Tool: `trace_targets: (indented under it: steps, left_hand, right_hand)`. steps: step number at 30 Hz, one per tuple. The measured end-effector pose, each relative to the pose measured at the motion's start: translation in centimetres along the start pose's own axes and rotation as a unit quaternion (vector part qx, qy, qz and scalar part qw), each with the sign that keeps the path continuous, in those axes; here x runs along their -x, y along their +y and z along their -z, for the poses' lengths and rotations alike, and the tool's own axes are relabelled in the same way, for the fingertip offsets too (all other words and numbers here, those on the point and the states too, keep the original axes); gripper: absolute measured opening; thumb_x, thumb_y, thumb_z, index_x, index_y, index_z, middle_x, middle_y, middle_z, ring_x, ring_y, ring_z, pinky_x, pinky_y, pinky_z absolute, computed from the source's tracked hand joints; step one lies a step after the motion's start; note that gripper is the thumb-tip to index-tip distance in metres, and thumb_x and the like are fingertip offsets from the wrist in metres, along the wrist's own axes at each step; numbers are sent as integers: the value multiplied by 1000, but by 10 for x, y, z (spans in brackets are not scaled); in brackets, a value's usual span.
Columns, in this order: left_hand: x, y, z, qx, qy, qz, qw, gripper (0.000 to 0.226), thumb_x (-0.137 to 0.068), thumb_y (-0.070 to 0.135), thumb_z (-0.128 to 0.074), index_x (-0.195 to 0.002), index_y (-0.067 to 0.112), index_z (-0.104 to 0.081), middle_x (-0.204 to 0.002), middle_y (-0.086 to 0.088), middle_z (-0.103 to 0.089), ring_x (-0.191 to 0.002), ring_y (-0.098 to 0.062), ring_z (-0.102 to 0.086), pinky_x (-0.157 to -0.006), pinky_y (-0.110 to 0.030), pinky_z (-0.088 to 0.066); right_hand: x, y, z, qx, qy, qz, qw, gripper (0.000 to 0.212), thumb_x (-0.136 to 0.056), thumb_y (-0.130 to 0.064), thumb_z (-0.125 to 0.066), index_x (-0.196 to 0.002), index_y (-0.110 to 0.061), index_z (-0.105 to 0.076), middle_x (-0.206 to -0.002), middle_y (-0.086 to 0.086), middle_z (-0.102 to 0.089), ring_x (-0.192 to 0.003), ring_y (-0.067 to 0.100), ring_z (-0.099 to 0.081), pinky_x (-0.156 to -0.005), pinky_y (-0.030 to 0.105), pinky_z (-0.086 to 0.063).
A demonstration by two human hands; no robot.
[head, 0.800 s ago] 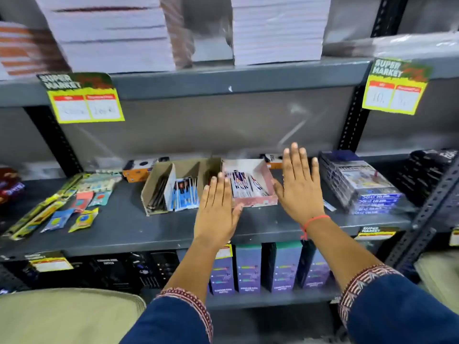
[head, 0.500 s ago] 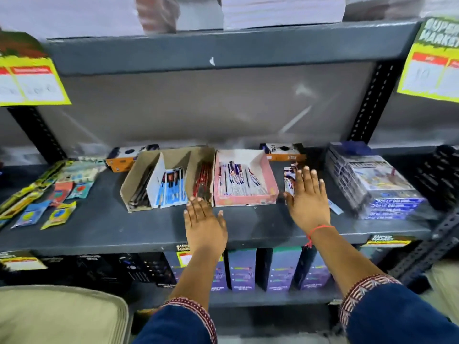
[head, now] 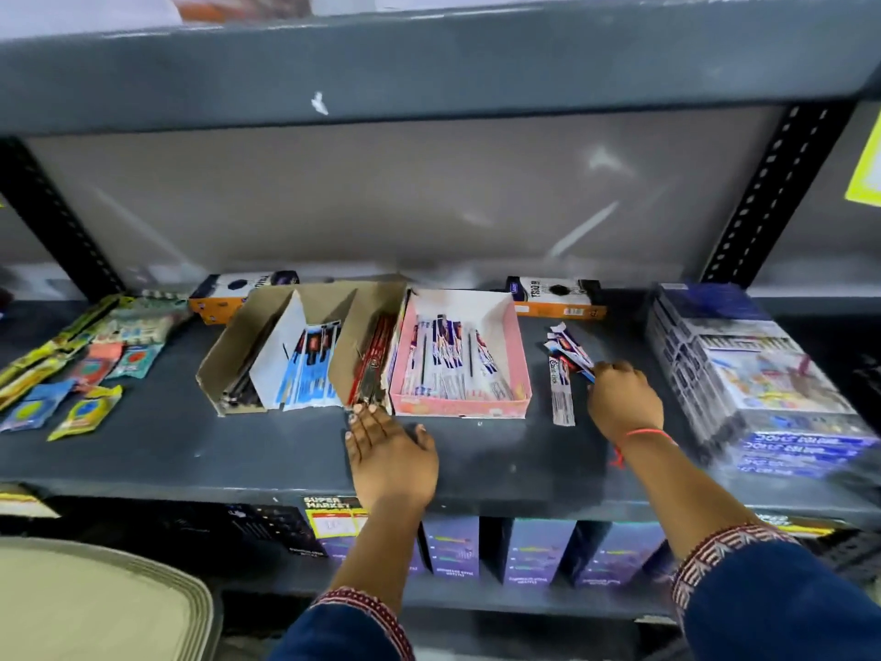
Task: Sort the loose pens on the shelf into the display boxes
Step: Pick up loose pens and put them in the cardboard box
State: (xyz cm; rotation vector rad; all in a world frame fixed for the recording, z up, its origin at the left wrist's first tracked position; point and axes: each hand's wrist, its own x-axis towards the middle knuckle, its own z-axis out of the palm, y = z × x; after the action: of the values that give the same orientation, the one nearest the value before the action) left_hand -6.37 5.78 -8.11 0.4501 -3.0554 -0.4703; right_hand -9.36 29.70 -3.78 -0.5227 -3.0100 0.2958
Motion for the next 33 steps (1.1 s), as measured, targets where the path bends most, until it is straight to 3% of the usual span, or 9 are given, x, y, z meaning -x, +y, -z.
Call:
trace_targets:
  steps: [7,13,16,18,21,23,26,30,33]
  left_hand:
    - [0,0,0,-2,-3,4,1000,69,-97,39,-23,-145,-4,1,-156,-22,-2,-145,-30,-3,-118,-37,-1]
    - [0,0,0,1,-1,2,1000,69,-97,41,-23,-145,-3,1,-157,-21,-2,-145,-30,-2,-118,-37,-1]
    - [0,0,0,4,-3,-3,1000,69,-97,40,-23,-145,-3,1,-156,-22,-3,-145,-31,-3,-118,-38,-1]
    - [1,-1,1,8,-1,-7,1000,69,-97,39,-23,-144,-4,0,-156,-23,-3,-144,-32,-4,-118,-38,-2]
    - [2,-1,1,9,-7,-12,1000,69,-97,39,-22,-144,-5,2,-156,-24,-1,-144,-32,-2,-118,-39,-1]
    - [1,-2,2,7,-11,-18,1000,69,-97,39,-21,-144,-6,3,-156,-24,-1,-144,-33,-2,-118,-39,-1]
    - [2,-3,2,1,-12,-25,1000,69,-97,39,-20,-144,-6,3,-155,-25,-1,-144,-33,-2,-118,-39,-1]
    - [2,-5,3,0,-15,-33,999,69,-97,40,-20,-143,-6,4,-155,-24,-1,-144,-33,-2,-118,-39,-1]
    - [1,-5,4,0,-16,-34,999,69,-97,40,-22,-143,-6,3,-156,-24,-2,-144,-33,-3,-118,-39,-1]
  right_hand:
    - [-11,5,9,-121,0,-55,991,22,-87,-14,-54,-102,-8,-69,-105,25,-67,-98,43,-62,-79,41,-51]
    - [-15,9,13,-227,43,-87,969,22,-85,-10,-52,-85,0,-71,-94,32,-67,-80,43,-60,-72,39,-50]
    - [-22,5,26,-304,74,-110,943,23,-87,-9,-53,-87,3,-71,-90,32,-68,-75,39,-56,-66,32,-40]
    - [-24,-3,37,-390,65,-116,911,21,-87,-5,-53,-91,2,-73,-74,21,-68,-70,28,-54,-57,24,-37]
    - [-16,-19,52,-583,-27,-113,804,25,-86,9,-50,-74,-5,-66,-49,0,-57,-46,13,-43,-34,9,-33]
    - [-6,-28,56,-656,-94,-97,743,32,-86,10,-50,-67,-13,-62,-45,-5,-62,-36,4,-52,-37,7,-42]
    - [8,-43,56,-703,-160,-65,689,33,-87,12,-48,-69,-12,-63,-46,-7,-69,-40,0,-62,-43,10,-51]
    - [20,-59,54,-730,-188,-38,656,30,-85,12,-52,-70,-12,-65,-49,-4,-71,-43,3,-65,-47,13,-55]
    - [24,-68,57,-736,-185,-32,651,24,-83,10,-57,-77,-12,-66,-51,-4,-72,-46,4,-66,-49,14,-56]
